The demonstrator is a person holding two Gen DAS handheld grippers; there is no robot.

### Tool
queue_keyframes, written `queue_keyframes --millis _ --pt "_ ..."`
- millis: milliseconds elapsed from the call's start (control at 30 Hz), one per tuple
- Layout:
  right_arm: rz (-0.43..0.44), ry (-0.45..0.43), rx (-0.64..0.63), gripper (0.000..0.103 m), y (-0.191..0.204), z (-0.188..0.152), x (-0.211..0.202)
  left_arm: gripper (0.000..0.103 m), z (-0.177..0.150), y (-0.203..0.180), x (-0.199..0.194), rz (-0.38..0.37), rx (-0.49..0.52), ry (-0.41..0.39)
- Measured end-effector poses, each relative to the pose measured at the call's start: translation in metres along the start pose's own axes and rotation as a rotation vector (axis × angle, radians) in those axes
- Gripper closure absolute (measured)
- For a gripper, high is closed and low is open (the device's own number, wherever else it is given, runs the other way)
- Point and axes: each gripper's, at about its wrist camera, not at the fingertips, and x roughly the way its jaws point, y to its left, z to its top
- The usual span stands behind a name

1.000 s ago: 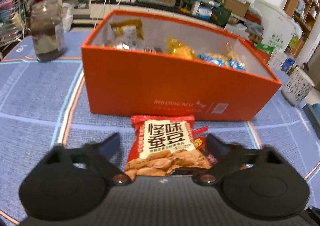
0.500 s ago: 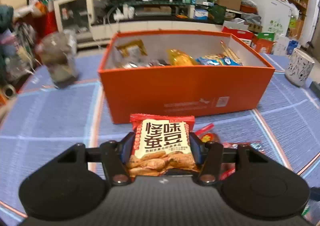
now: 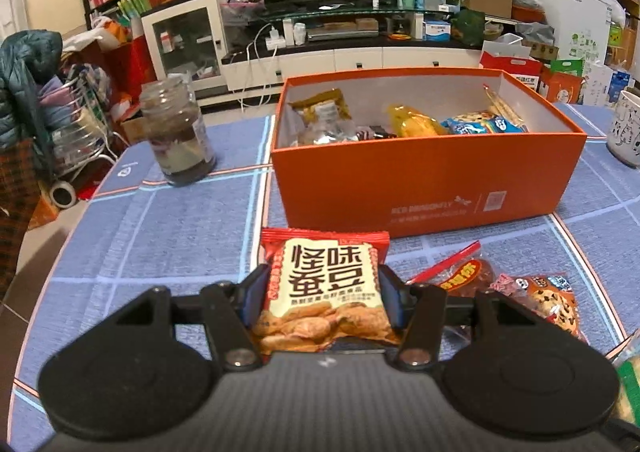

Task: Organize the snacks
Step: 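Carry both packs into the orange box and open both grippers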

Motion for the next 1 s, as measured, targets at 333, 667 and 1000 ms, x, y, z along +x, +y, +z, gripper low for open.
queue_keyframes --millis 333,667,1000 --pt "0.007 -0.019 0.002 0.067 0.002 0.004 -0.004 0.048 0.000 -0.004 -0.008 0.000 0.005 -0.018" --pt "0.001 -0.084 0.028 0.067 -0.001 0.025 -0.016 0.048 0.009 0.001 -0.035 -0.055 -0.040 -0.081" --pt "0.009 -0.096 0.025 0.067 0.002 0.036 -0.016 0.048 0.016 0.008 -0.055 -0.077 -0.064 -0.132"
